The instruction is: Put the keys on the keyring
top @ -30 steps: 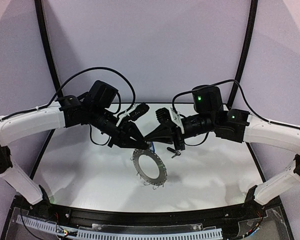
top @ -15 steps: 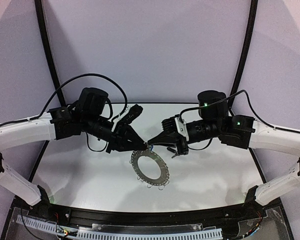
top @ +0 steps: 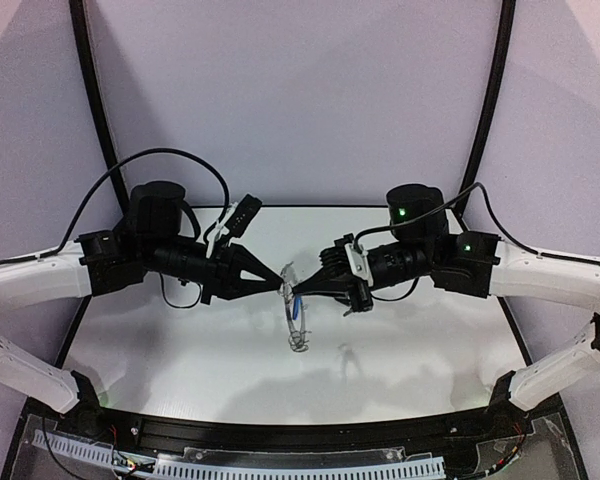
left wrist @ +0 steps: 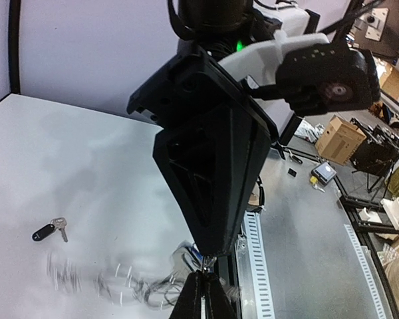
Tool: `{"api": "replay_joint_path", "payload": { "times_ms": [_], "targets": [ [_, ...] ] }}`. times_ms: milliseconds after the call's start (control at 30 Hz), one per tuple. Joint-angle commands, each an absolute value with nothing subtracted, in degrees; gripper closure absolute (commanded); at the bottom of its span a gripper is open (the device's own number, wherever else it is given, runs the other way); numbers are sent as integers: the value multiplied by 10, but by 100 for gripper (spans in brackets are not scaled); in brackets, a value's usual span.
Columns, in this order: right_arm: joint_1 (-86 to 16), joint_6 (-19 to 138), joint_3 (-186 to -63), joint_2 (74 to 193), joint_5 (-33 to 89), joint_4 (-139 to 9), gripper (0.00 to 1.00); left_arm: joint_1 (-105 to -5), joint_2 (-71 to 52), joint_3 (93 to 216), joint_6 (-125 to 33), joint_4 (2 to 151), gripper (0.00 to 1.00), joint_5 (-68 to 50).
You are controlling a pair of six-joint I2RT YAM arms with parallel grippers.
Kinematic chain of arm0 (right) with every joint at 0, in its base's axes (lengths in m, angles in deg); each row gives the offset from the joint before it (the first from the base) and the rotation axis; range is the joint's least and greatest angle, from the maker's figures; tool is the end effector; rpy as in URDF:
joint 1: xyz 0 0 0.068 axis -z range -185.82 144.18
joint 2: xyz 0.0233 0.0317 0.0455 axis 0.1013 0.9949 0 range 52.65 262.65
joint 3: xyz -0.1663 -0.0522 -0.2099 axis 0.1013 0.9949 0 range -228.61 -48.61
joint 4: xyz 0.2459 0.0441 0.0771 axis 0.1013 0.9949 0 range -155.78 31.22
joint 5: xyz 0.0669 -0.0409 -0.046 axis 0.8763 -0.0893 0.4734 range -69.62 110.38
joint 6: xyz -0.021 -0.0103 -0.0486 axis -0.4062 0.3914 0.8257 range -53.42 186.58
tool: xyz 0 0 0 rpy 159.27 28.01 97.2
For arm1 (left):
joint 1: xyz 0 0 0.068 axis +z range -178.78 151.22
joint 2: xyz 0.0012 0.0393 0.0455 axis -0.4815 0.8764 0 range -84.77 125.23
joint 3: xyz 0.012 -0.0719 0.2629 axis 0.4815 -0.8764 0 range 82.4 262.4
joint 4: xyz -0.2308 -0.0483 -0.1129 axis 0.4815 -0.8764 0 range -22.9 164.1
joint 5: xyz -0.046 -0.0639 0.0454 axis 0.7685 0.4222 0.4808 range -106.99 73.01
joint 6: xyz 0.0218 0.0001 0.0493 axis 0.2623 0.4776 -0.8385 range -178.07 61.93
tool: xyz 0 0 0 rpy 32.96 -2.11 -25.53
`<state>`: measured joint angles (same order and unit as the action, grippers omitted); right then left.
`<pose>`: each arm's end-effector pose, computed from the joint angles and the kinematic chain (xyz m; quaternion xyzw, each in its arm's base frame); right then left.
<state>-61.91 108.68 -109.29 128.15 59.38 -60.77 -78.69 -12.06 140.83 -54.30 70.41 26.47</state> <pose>0.1496 0.2629 0.3299 -0.7086 0.3601 0.3372 0.5045 0.1672 -0.2365 0.3325 0.4947 0.6059 -0.5139 0.3522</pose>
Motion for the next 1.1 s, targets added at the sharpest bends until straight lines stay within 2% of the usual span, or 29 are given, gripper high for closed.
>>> {"api": "replay_joint_path", "payload": {
  "times_ms": [0,333,533,633,667,700,867,967,1067],
  "targets": [
    [-623,1047,-1059,1287,590,-690,100,-781,-147,1408,-507,780,99,245],
    [-623,1030,-1044,1281,548,-777,100,-781,-128,1402,-498,783,99,228],
    [-623,1048,-1063,1284,564,-735,100,-781,-118,1412,-476,772,99,202],
    [-623,1053,-1077,1290,573,-693,87,-782,-122,1409,-466,777,99,183],
    [-623,1053,-1081,1291,575,-677,77,-781,-124,1406,-462,782,99,180],
    [-623,1052,-1083,1292,574,-668,72,-781,-125,1405,-461,784,99,179],
    [-623,1038,-1081,1284,544,-662,57,-781,-128,1403,-463,787,99,173],
    [-623,1034,-1075,1273,526,-663,42,-781,-127,1404,-466,785,99,170],
    [-623,1027,-1063,1257,509,-674,38,-782,-128,1404,-471,781,99,166]
  ]
}}
